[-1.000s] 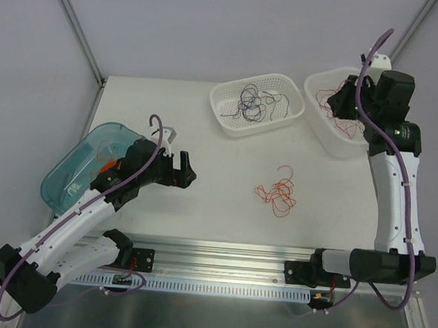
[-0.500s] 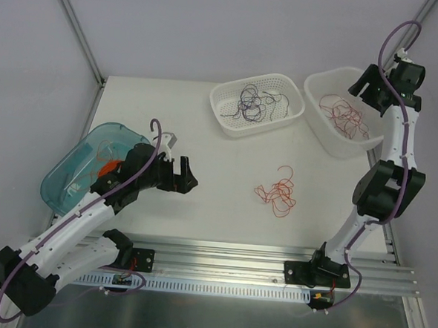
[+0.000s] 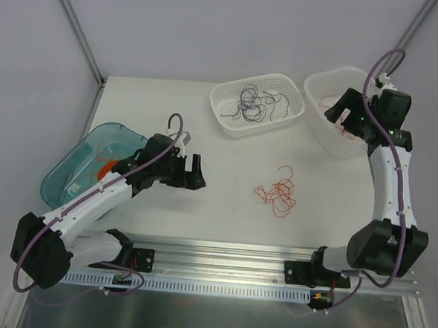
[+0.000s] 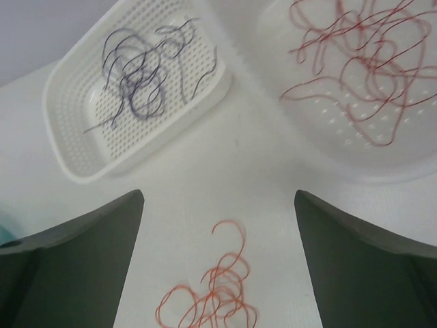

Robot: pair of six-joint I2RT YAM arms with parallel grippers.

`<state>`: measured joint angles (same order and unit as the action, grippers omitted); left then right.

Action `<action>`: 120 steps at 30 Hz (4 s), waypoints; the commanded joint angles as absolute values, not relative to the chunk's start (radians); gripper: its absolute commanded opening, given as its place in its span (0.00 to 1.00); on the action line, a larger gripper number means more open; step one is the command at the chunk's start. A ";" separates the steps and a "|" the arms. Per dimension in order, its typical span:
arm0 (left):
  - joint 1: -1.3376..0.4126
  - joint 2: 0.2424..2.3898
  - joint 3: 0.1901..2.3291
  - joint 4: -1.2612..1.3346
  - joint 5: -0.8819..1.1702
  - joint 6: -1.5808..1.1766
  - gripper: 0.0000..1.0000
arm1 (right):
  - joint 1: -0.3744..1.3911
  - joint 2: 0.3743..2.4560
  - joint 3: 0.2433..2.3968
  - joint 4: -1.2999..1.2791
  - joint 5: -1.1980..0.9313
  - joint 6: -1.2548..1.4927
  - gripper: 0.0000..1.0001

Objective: Untangle the cables

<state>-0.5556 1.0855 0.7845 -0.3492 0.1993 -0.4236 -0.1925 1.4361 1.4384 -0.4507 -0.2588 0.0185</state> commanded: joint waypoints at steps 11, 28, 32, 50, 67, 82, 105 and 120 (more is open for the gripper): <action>-0.647 1.403 1.063 -0.325 0.276 -0.480 0.99 | 0.090 1.022 0.752 -0.443 -0.259 0.144 0.86; -0.861 1.914 1.422 -0.313 0.192 -0.695 0.81 | 0.187 0.910 0.482 -0.339 -0.184 0.304 0.73; -0.888 1.983 1.482 -0.310 0.164 -0.738 0.74 | 0.186 0.894 0.457 -0.315 -0.183 0.330 0.73; -0.905 2.011 1.493 -0.295 0.109 -0.741 0.00 | 0.238 0.960 0.393 -0.215 -0.146 0.371 0.48; -0.559 1.415 1.168 -0.359 -0.054 -0.488 0.00 | 0.158 0.868 0.632 -0.538 0.153 0.152 0.01; -0.078 1.146 1.385 -0.589 0.017 -0.311 0.00 | -0.049 0.884 0.879 -0.689 0.048 0.086 0.01; -0.055 1.187 1.720 -0.652 0.351 -0.340 0.00 | 0.093 0.969 0.899 -0.623 -0.241 0.052 0.01; -0.067 1.158 1.434 -0.604 0.658 -0.333 0.00 | 0.290 1.112 0.874 -0.537 -0.288 0.097 0.01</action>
<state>-0.0643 1.1858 1.4776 -0.6403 0.5739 -0.3325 0.2649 1.1015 0.8654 -0.5808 -0.2584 0.0776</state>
